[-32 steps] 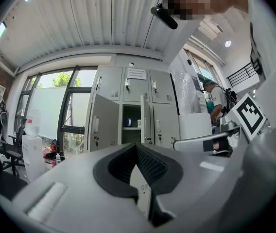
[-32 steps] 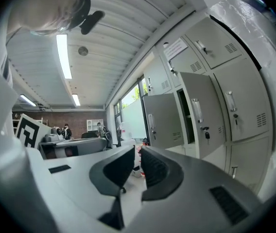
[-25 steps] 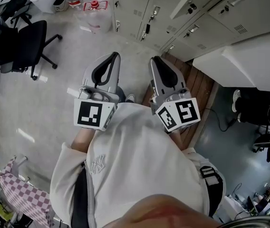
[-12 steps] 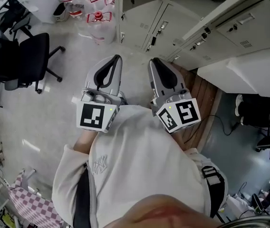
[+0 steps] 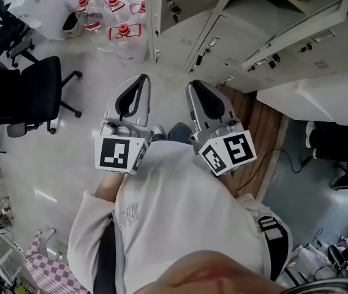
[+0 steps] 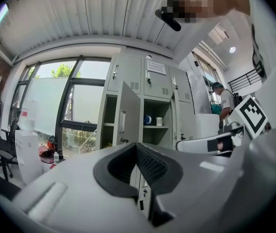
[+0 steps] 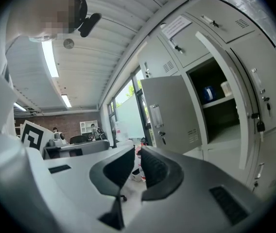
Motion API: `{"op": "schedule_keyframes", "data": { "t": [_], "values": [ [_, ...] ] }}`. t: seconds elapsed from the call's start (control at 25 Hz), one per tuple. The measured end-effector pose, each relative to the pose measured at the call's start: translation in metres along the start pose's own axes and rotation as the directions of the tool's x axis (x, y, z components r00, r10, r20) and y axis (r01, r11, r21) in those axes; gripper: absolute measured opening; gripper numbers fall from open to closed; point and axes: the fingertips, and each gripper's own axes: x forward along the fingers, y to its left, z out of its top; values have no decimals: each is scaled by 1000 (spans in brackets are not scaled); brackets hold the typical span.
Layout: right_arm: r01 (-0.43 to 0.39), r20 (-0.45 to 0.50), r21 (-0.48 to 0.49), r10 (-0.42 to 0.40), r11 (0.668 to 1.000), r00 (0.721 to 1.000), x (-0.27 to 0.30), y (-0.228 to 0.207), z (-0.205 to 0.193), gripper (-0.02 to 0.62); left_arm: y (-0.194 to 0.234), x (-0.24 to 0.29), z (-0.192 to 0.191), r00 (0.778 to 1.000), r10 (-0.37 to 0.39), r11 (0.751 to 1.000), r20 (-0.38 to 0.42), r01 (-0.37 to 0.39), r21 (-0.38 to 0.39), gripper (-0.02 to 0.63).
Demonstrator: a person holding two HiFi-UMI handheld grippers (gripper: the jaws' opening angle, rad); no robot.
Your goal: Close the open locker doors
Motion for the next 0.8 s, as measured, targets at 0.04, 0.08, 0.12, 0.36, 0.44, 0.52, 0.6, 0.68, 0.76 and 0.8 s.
{"op": "schedule_keyframes", "data": {
  "t": [0.04, 0.08, 0.12, 0.36, 0.44, 0.52, 0.6, 0.68, 0.76, 0.8],
  "values": [
    [-2, -1, 8, 2, 1000, 1000, 5, -3, 0, 41, 4, 4, -1, 1000, 3, 1000, -5, -3, -3, 2],
    [-7, 0, 17, 7, 1000, 1000, 10, -6, 1, 41, 7, 9, -3, 1000, 6, 1000, -10, -6, -4, 2],
    [-12, 2, 26, 12, 1000, 1000, 15, -9, 2, 41, 11, 14, -4, 1000, 10, 1000, -14, -10, -5, 2],
    [-63, 12, 24, 62, 998, 998, 57, -44, 17, 41, 31, 59, -4, 999, 45, 999, -19, -44, 9, 2],
    [-85, 21, 9, 85, 996, 996, 71, -55, 27, 41, 37, 73, 2, 998, 61, 998, -6, -60, 14, 2],
    [-109, 35, -15, 109, 994, 993, 86, -62, 38, 41, 43, 84, 9, 997, 79, 997, 15, -80, 20, 2],
    [-134, 46, -40, 135, 990, 990, 97, -68, 47, 41, 47, 93, 12, 995, 98, 995, 27, -99, 23, 2],
    [-154, 48, -64, 157, 986, 986, 106, -71, 52, 41, 50, 100, 9, 993, 114, 993, 26, -115, 18, 2],
    [-165, 44, -80, 169, 983, 985, 113, -75, 53, 41, 53, 106, 7, 992, 124, 992, 22, -125, 16, 2],
    [-168, 39, -84, 171, 982, 984, 116, -77, 53, 43, 55, 109, 6, 992, 128, 992, 18, -128, 17, 2]
  ]
}}
